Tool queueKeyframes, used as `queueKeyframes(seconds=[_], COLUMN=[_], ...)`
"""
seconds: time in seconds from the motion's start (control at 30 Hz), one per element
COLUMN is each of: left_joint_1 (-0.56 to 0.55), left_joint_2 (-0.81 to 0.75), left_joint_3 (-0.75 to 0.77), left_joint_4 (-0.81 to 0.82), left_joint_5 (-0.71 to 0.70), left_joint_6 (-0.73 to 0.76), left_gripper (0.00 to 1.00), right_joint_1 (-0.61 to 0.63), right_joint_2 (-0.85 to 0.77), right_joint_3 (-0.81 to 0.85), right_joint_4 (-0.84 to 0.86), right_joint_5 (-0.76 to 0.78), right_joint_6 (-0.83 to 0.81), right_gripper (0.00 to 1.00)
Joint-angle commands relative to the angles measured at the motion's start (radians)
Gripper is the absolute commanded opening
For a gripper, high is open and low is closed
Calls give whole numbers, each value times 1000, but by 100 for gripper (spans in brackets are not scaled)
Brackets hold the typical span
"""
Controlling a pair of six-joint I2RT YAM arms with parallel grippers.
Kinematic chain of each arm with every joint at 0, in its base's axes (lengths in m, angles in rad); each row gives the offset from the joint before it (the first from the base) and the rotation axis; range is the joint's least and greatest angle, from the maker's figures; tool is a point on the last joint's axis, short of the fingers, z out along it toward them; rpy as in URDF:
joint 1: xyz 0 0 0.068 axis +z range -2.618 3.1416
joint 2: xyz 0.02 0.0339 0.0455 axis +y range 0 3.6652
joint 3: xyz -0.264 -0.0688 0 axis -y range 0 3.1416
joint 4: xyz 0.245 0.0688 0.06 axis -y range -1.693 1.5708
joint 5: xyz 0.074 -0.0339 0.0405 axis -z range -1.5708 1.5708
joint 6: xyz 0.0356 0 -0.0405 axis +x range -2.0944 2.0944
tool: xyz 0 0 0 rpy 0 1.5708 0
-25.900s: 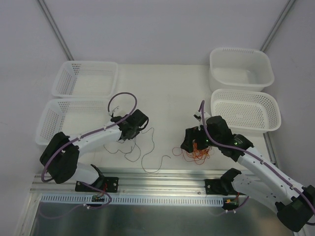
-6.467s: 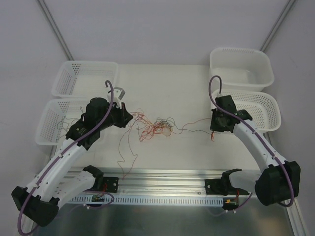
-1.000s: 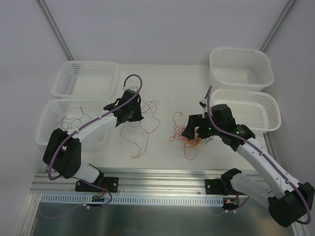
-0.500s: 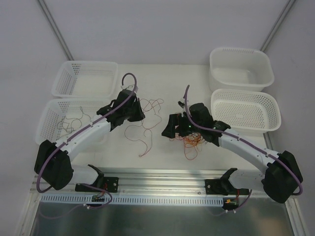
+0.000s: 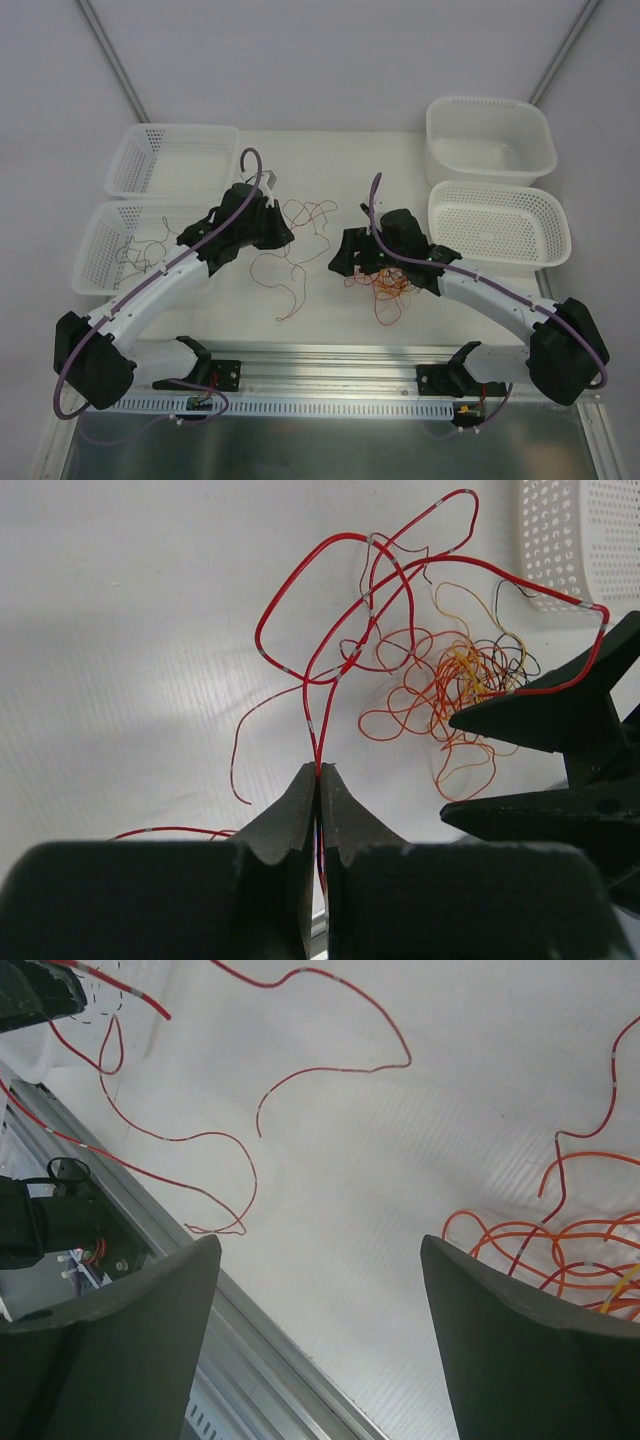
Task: Untangle the cables
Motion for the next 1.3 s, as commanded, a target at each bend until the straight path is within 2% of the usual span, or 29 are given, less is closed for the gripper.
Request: queueKeyframes(seconds=[0.0, 0.13, 0.33, 0.63, 0.73, 0.83, 0.87, 0.93, 0.97, 1.03, 1.07, 1.27], left_joint_1=[-9, -9, -13, -44, -50, -52, -50, -52, -50, -50, -52, -47], left_joint_2=[-33, -43, -36, -31, -39, -54, -59, -77, -85, -106, -115, -192], left_joint_3=[-18, -23, -13, -1, -6, -13, -16, -30, -36, -58, -65, -138], left_joint_4=[-26, -43, -54, -54, -56, -53, -56, -56, -56, -56, -56, -74], left_joint_5=[51, 54, 83, 94, 94, 86, 89, 76, 73, 59, 45, -32], left_joint_6=[44, 60, 90, 113, 119, 130, 134, 149, 154, 171, 176, 196], left_gripper=[0, 0, 0, 0, 0, 0, 0, 3, 4, 4, 2, 0], right_joint_1=[1, -1, -1, 1, -1, -1, -4, -13, -25, -45, -74, -232], right_joint_2=[-30, -64, -83, 63, 101, 109, 108, 99, 89, 83, 79, 45], right_joint_3=[35, 71, 165, 291, 318, 331, 338, 349, 357, 390, 400, 481], right_joint_4=[44, 38, -39, -49, -48, -57, -69, -85, -108, -141, -170, -266], right_joint_5=[13, -6, -13, -24, -35, -12, -4, 14, 23, 62, 72, 117], right_joint_6=[-51, -84, -114, -111, -110, -123, -130, -148, -154, -166, -180, -200], right_gripper=[82, 77, 75, 73, 66, 51, 39, 26, 14, 3, 1, 1])
